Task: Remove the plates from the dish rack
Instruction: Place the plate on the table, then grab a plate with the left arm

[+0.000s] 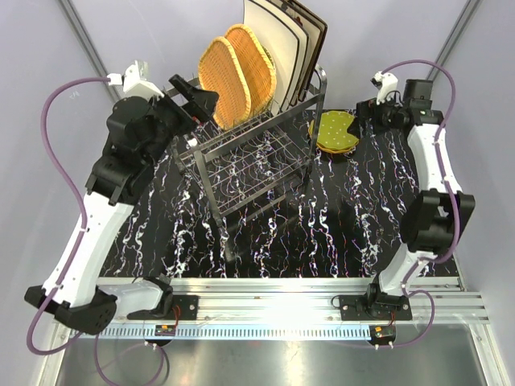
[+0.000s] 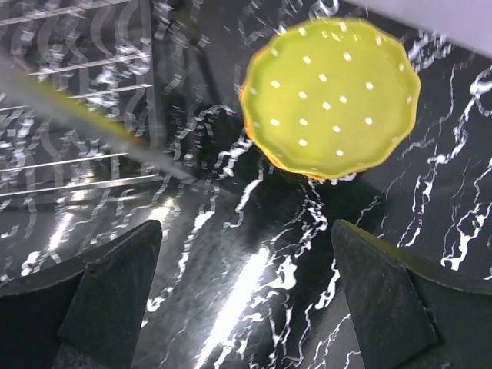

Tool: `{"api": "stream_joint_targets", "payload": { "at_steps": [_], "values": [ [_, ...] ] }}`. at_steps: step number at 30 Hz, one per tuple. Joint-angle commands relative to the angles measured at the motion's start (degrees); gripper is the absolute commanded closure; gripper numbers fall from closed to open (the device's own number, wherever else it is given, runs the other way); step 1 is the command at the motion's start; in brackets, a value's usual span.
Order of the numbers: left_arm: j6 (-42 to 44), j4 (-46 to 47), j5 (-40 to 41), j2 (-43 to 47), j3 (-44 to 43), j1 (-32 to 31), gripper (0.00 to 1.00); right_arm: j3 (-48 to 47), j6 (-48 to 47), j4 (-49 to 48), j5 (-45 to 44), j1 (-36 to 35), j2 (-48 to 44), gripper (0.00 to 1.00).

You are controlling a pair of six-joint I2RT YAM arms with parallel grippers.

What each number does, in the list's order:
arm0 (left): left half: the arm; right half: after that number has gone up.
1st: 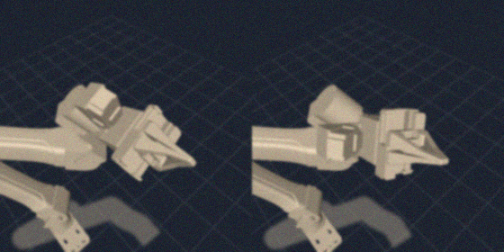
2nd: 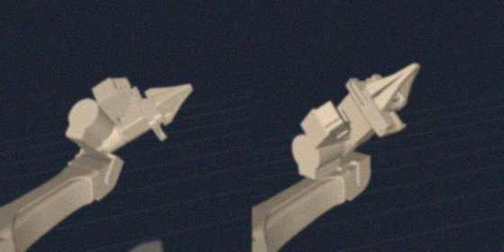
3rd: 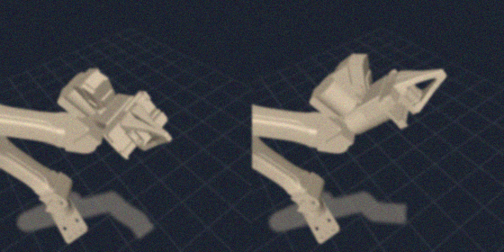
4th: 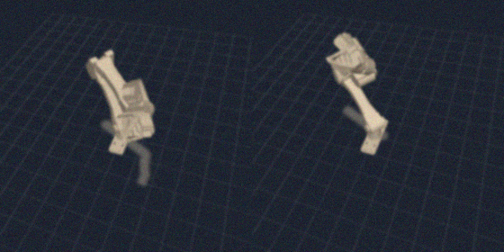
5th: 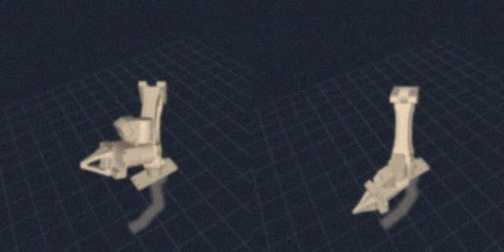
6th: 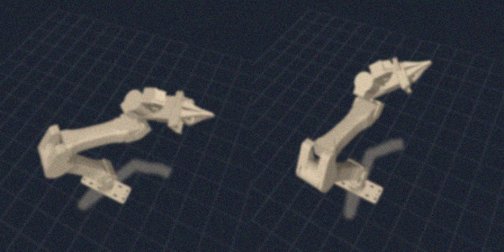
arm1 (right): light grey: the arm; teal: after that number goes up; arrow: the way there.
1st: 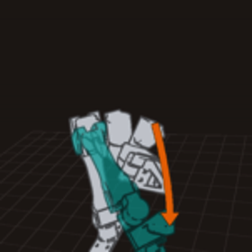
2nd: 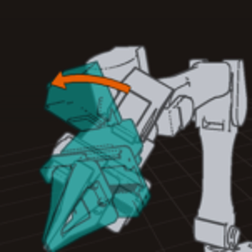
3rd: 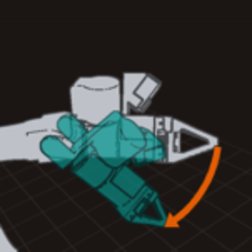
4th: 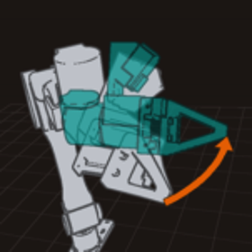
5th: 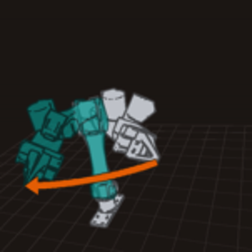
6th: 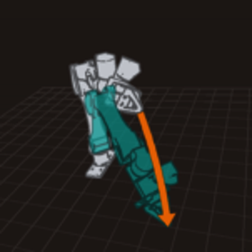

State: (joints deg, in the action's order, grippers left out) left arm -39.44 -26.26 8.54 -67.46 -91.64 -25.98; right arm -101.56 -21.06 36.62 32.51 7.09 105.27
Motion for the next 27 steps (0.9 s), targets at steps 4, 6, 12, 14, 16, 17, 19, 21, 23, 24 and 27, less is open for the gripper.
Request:
{"api": "stream_joint_targets", "payload": {
  "at_steps": [4, 6, 12, 14, 16, 17, 19, 21, 23, 24, 27],
  "values": [
    [0.24, -4.32, 0.52, -5.47, -8.64, -0.13, 0.01, 5.05, -1.09, 0.29, 4.93, -0.59, -11.22, 0.0],
    [0.07, -4.94, 0.78, -6.8, -10.75, -0.13, 0.01, 6.63, -0.39, 0.03, 5.28, -0.59, -13.68, 0.0],
    [-1.16, -4.5, -0.18, -11.9, -16.45, -0.39, 0.01, 9.8, 1.02, -0.59, 6.51, -0.68, -17.82, 0.0],
    [-1.34, -4.5, -0.36, -13.3, -18.04, -1.0, 0.01, 10.15, 1.28, -0.76, 6.86, -0.68, -18.78, 0.0],
    [-1.34, -4.85, -0.01, -15.5, -20.68, -1.62, 0.01, 10.41, 1.63, -1.2, 6.95, -0.68, -19.31, 0.0],
    [-1.25, -5.2, 0.69, -16.03, -21.65, -2.23, 0.01, 10.5, 1.72, -1.29, 7.12, -0.68, -19.66, 0.0],
    [-0.9, -5.64, 1.83, -17.79, -24.19, -3.02, 0.01, 10.77, 2.42, -1.38, 7.56, -0.59, -20.1, 0.0],
    [-0.38, -6.96, 3.68, -19.19, -26.04, -4.17, 0.01, 11.38, 3.04, -2.16, 7.83, -0.68, -20.63, 0.0],
    [0.24, -8.45, 6.22, -20.78, -28.77, -5.39, 0.02, 12.08, 3.39, -2.52, 8.09, -0.68, -21.16, 0.0],
    [1.02, -8.98, 7.1, -21.3, -29.73, -5.83, 0.02, 12.17, 3.74, -2.87, 8.09, -0.68, -21.34, 0.0],
    [2.52, -11.17, 10.44, -23.67, -33.07, -7.33, 0.03, 12.79, 4.18, -3.48, 8.36, -0.68, -21.78, 0.0]
  ]
}}
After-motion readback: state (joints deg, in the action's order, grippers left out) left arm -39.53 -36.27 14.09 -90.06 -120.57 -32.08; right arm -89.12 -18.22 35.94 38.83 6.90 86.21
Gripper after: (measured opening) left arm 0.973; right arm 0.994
